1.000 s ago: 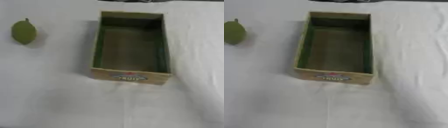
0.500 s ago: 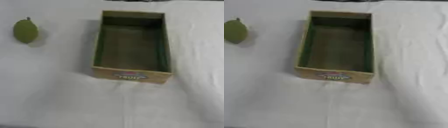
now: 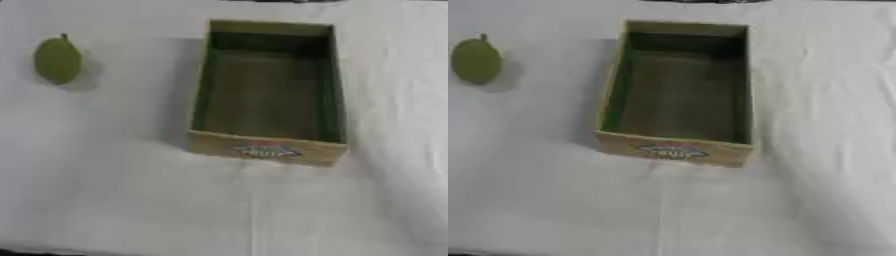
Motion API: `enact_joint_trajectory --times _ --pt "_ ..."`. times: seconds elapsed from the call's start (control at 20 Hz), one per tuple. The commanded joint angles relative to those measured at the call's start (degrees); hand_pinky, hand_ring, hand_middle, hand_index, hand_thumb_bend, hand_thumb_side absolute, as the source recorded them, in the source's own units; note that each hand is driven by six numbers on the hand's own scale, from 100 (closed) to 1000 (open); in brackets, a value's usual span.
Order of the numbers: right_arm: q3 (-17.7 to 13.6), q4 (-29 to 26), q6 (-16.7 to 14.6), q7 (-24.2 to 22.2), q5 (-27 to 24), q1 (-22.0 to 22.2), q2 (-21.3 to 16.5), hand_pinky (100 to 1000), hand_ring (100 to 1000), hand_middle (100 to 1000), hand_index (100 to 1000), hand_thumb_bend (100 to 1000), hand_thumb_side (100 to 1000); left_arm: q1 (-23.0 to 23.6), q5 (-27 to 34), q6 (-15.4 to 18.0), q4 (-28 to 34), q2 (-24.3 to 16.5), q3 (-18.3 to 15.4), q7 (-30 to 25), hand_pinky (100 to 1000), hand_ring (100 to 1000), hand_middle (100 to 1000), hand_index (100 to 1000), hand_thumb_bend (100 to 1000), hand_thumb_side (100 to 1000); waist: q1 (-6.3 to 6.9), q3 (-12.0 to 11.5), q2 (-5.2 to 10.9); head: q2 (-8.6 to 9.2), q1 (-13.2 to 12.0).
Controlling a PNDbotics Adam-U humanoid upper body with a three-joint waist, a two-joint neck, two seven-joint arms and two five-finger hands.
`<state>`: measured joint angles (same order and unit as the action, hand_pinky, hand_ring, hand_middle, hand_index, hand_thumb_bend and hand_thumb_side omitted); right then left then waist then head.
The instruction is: Pick up objects on the table and place them in the box.
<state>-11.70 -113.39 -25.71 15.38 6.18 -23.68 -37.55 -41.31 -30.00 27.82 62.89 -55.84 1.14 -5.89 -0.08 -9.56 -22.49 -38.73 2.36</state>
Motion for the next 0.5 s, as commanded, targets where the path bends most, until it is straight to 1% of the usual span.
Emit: enact_joint_trajectory --times 0.05,0.15,0.35,0.4,0.45,0.5 --pt "-0.2 -1.2 0.1 -0.4 -0.7 -0.6 -1.6 857 809 660 843 100 470 -3.2 -1.5 0.3 -2.7 0.9 0.8 -3.0 906 908 871 923 183 529 0.22 -0.1 1.64 0.08 -0.1" --pt "-0.1 -1.2 0.3 -0.5 -0.9 -0.6 -1.4 857 809 659 843 100 470 -5.2 -2.3 0.7 -4.8 2.7 1.4 -4.3 904 908 873 923 184 546 0.06 0.0 1.72 0.16 0.1" --pt "-0.1 -1.2 0.4 -0.6 -1.0 -0.6 -1.3 858 810 659 844 100 470 -7.8 -4.2 1.7 -7.5 5.0 2.3 -5.9 909 912 876 925 205 588 -0.07 0.0 1.71 0.28 0.0" --pt "0.0 -1.2 0.4 -0.7 -1.1 -0.7 -1.2 859 810 659 844 100 470 -8.3 -4.6 1.9 -8.0 5.5 2.4 -6.3 913 914 878 925 213 628 -0.07 0.0 1.7 0.32 -0.1" --pt "0.0 -1.2 0.5 -0.8 -1.1 -0.7 -1.1 859 811 659 844 100 470 -8.8 -5.0 2.2 -8.4 5.9 2.5 -6.6 915 915 879 926 217 643 -0.07 0.0 1.68 0.35 -0.2" --pt "0.0 -1.2 0.5 -0.8 -1.2 -0.8 -1.1 859 811 659 844 100 470 -9.3 -5.4 2.4 -8.8 6.4 2.6 -6.9 917 916 880 927 222 681 -0.06 0.0 1.66 0.38 -0.3"
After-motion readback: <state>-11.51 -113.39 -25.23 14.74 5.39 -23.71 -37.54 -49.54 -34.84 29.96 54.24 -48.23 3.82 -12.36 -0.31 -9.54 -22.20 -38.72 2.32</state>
